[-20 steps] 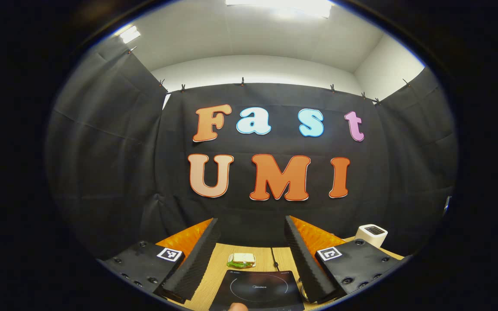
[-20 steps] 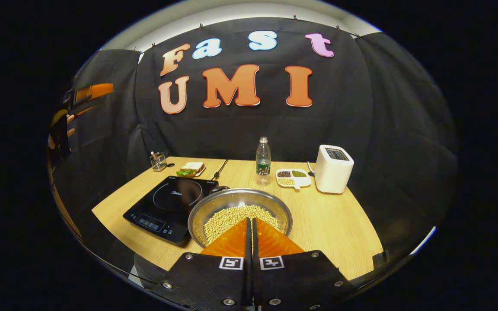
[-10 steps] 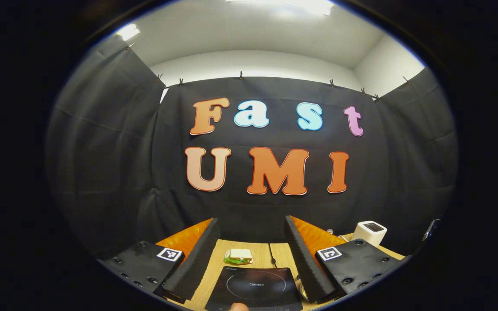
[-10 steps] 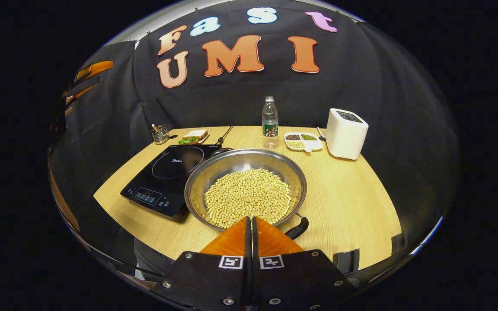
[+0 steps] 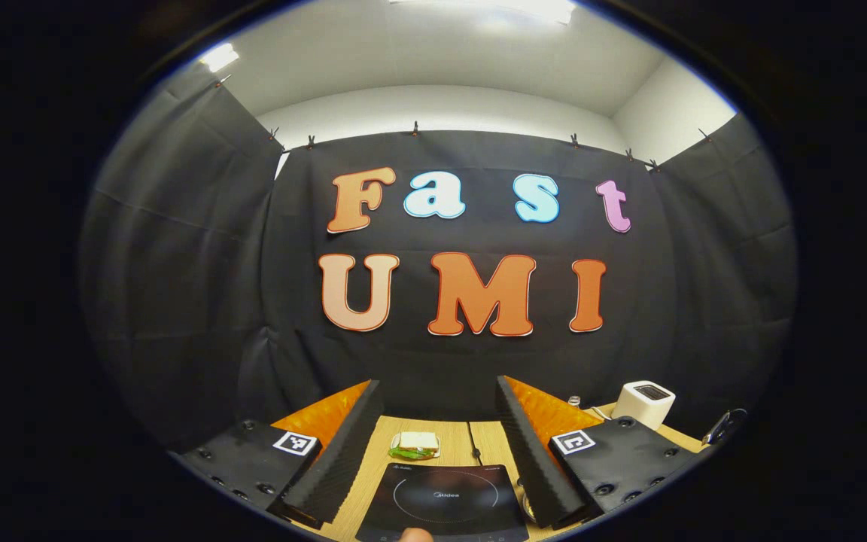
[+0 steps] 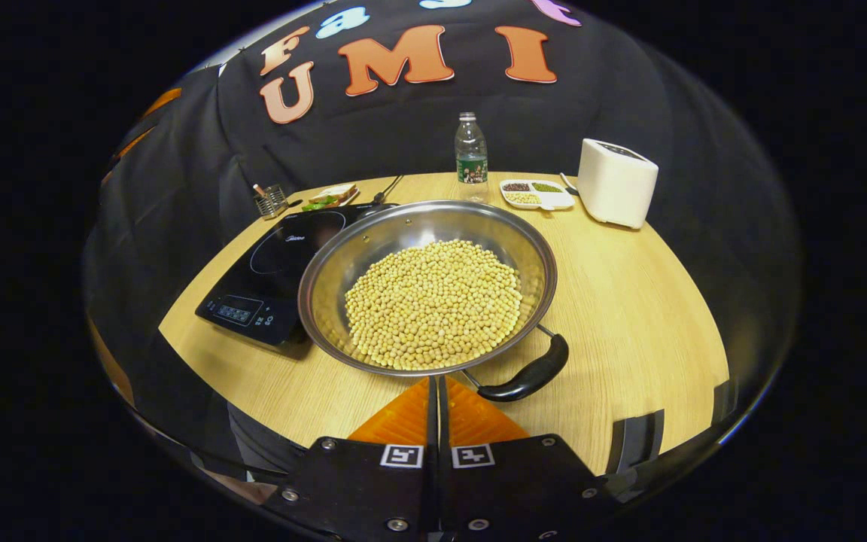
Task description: First push the handle of the pot to place it horizontally, then grasp the pot with both hands and set it on the induction cooktop.
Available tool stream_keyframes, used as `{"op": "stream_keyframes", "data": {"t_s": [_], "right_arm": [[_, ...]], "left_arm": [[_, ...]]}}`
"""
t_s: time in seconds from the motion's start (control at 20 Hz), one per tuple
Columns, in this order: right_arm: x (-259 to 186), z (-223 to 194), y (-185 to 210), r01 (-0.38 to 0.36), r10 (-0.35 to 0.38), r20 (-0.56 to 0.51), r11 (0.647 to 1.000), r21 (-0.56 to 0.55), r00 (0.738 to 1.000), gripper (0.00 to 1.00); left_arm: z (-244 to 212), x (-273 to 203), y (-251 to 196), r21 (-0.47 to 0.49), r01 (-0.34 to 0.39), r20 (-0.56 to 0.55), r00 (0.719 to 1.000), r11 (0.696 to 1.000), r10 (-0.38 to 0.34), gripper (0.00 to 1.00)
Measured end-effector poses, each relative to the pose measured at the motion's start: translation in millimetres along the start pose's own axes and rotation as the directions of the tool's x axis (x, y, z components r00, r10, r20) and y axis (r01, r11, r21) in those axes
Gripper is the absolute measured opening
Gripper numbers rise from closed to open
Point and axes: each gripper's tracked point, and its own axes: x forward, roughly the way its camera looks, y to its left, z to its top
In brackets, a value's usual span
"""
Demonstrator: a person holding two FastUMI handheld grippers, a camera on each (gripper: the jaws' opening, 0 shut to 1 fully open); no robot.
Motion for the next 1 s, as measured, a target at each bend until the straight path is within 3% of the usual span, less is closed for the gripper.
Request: {"op": "stream_keyframes", "data": {"t_s": [0.2, 0.4, 1.0], "right_arm": [[1.9, 4.0, -11.6, 0.01, -0.011, 0.009, 0.999, 0.052, 1.0, 0.0], [4.6, 9.7, -33.4, 0.086, -0.087, 0.033, 0.996, 0.022, 0.996, 0.0], [19.0, 33.4, -75.5, 0.12, -0.127, 0.043, 0.983, 0.142, 0.991, 0.0]], "left_arm": [[0.2, -0.1, 4.4, 0.006, -0.011, 0.002, 1.0, 1.0, 0.011, 0.97], [-1.0, 0.9, 6.0, 0.005, -0.016, 0.003, 1.0, 1.0, 0.016, 0.97], [-9.4, 9.0, 3.9, 0.019, -0.021, -0.009, 1.0, 1.0, 0.021, 0.98]]}}
